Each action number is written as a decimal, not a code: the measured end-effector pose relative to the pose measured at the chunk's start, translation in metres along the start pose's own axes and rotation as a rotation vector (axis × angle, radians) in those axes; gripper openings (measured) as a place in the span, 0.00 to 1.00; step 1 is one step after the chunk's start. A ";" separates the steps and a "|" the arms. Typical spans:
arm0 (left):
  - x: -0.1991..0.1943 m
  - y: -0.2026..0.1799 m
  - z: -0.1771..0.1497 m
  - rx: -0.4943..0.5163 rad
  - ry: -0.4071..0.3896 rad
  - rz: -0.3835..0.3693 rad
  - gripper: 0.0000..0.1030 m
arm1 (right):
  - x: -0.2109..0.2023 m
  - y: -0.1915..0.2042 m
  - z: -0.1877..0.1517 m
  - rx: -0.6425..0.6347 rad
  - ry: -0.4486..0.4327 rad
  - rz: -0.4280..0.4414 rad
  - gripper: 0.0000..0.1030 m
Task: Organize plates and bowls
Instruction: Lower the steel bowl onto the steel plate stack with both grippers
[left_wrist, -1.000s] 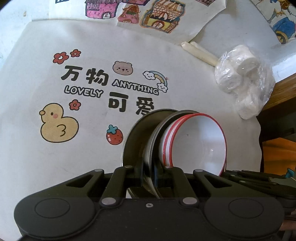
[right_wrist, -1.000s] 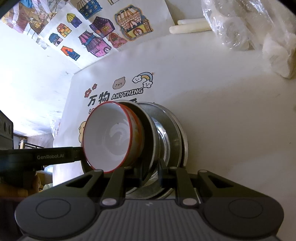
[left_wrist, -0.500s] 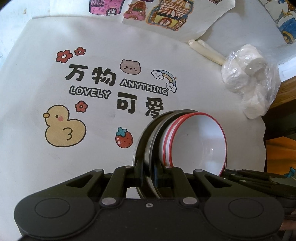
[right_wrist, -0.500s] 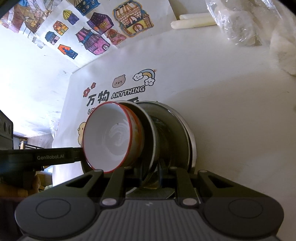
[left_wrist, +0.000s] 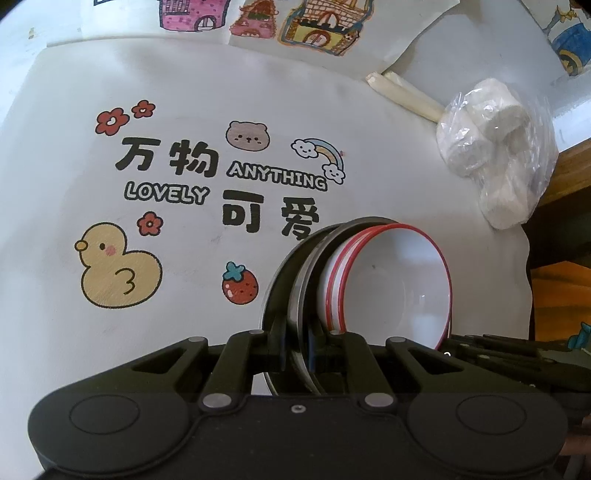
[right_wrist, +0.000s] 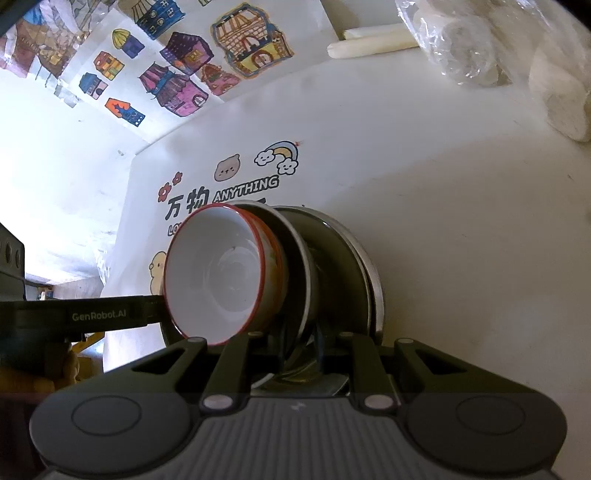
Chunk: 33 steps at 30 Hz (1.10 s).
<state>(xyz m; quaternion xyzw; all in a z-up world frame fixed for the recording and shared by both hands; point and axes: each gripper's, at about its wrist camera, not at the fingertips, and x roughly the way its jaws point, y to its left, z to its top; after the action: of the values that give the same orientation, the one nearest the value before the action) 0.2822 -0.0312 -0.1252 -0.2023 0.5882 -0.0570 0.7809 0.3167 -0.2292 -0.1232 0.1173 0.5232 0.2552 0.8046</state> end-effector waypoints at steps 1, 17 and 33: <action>0.001 0.000 0.000 0.003 0.002 0.000 0.09 | 0.000 0.000 0.000 0.002 0.000 0.000 0.17; 0.010 -0.006 0.000 0.034 0.037 0.010 0.10 | 0.000 -0.009 -0.004 0.038 0.005 0.010 0.17; 0.015 -0.008 0.000 0.043 0.064 0.005 0.10 | -0.003 -0.012 -0.003 0.047 -0.001 0.013 0.17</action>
<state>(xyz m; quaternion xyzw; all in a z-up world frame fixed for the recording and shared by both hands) 0.2883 -0.0433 -0.1353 -0.1819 0.6122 -0.0741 0.7659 0.3163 -0.2407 -0.1277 0.1397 0.5277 0.2480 0.8003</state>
